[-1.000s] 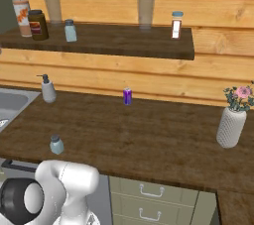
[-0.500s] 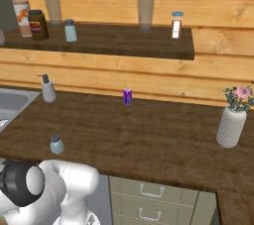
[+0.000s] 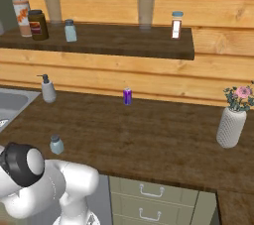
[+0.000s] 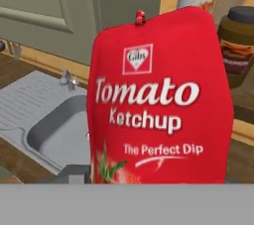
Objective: Put the shaker and condiment bottle from the counter next to their counterparts in the cabinet.
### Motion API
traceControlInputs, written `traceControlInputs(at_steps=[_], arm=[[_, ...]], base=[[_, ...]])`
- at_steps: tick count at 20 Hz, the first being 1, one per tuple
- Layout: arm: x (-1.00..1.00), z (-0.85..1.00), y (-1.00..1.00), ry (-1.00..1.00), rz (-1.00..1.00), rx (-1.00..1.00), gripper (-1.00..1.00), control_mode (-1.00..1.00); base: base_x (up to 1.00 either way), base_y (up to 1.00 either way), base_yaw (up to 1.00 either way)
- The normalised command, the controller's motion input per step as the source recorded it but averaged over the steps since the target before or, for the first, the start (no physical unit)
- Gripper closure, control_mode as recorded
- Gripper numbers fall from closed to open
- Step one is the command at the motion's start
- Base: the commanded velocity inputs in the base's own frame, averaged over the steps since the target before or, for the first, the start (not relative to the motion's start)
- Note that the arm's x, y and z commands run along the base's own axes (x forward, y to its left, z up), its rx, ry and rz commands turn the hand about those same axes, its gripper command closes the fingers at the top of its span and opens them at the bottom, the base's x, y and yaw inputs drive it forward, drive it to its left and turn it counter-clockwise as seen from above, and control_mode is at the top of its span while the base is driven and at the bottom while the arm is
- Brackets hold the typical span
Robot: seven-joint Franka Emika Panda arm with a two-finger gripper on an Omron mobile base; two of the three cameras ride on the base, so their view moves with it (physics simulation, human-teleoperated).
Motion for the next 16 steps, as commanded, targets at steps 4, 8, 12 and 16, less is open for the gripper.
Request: traceControlInputs(at_steps=[4, 8, 12, 16], arm=[[0.34, 0.03, 0.13, -0.06, 0.02, 0.11, 1.00, -1.00], [0.27, 0.00, 0.20, -0.12, 0.01, 0.08, 1.00, -1.00], [0.38, 0.00, 0.20, -0.17, 0.00, 0.07, 1.00, -1.00], [0.40, 0.00, 0.16, -0.18, 0.00, 0.09, 1.00, -1.00]], base=[[0.00, 0.00, 0.00], [0.00, 0.00, 0.00], [0.00, 0.00, 0.00], [0.00, 0.00, 0.00]])
